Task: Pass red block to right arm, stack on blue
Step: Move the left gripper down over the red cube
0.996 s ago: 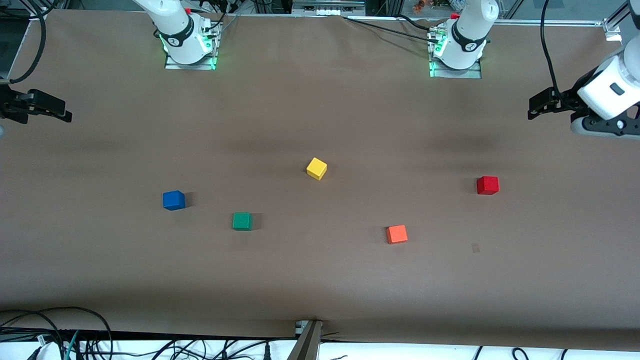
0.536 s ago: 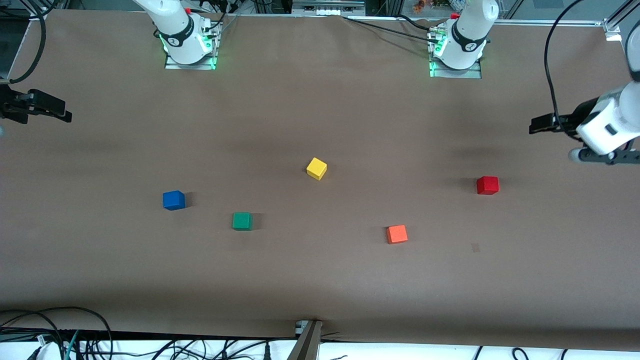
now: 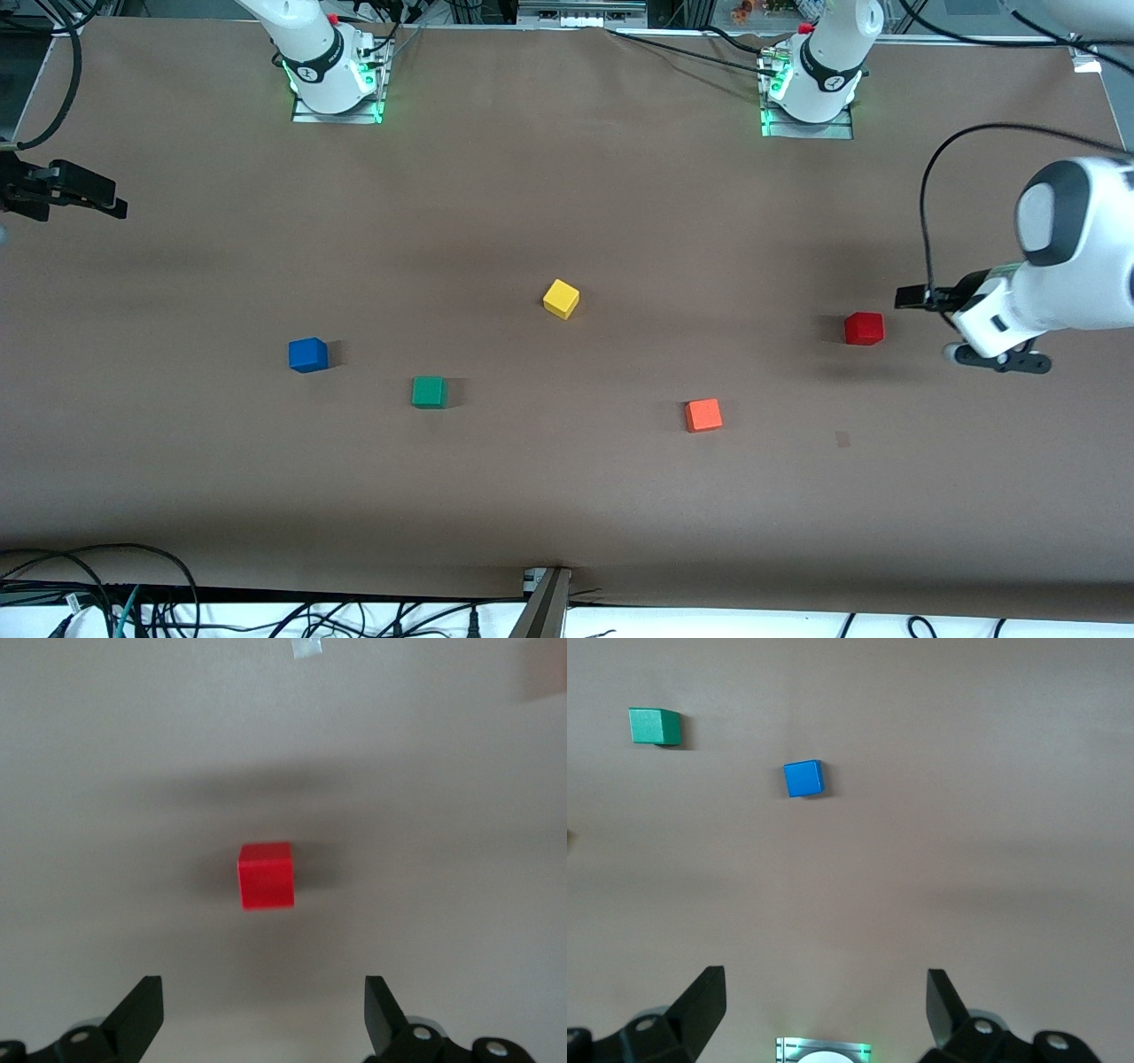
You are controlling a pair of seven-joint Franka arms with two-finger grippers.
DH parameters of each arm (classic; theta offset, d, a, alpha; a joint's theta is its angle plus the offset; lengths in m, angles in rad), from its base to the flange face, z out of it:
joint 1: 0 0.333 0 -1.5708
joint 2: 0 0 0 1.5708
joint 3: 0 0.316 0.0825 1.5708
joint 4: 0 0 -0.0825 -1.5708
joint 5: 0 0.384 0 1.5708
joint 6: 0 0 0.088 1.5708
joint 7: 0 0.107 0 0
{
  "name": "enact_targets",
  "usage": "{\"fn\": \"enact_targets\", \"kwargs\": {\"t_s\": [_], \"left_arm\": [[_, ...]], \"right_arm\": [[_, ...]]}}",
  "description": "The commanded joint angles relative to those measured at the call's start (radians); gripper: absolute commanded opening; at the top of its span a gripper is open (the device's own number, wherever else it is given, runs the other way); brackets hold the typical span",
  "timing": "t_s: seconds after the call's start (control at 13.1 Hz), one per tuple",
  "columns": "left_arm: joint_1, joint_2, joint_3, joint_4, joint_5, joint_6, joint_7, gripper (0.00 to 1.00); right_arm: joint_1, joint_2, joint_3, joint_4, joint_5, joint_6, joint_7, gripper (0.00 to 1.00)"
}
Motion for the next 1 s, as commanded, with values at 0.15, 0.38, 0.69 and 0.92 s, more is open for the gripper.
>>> {"fn": "enact_targets", "kwargs": {"t_s": [0.15,0.38,0.69,0.92], "left_arm": [[0.006,-0.064,-0.003,-0.277,0.001,0.333,0.024,1.00],[0.006,-0.030,-0.002,-0.374,0.003,0.527,0.021,1.00],[0.008,0.037,-0.002,-0.380,0.098,0.593,0.010,1.00],[0.008,0.114,-0.002,-0.382,0.098,0.717,0.010,1.00]], "right_arm": [[-0.004,0.014,-0.001,0.026,0.016,-0.007,-0.007,1.00],[-0.003,0.014,-0.001,0.026,0.017,-0.007,-0.007,1.00],[0.000,0.014,0.000,0.026,0.007,-0.009,-0.009,1.00],[0.005,0.014,0.002,0.026,0.005,-0.007,-0.009,1.00]]}}
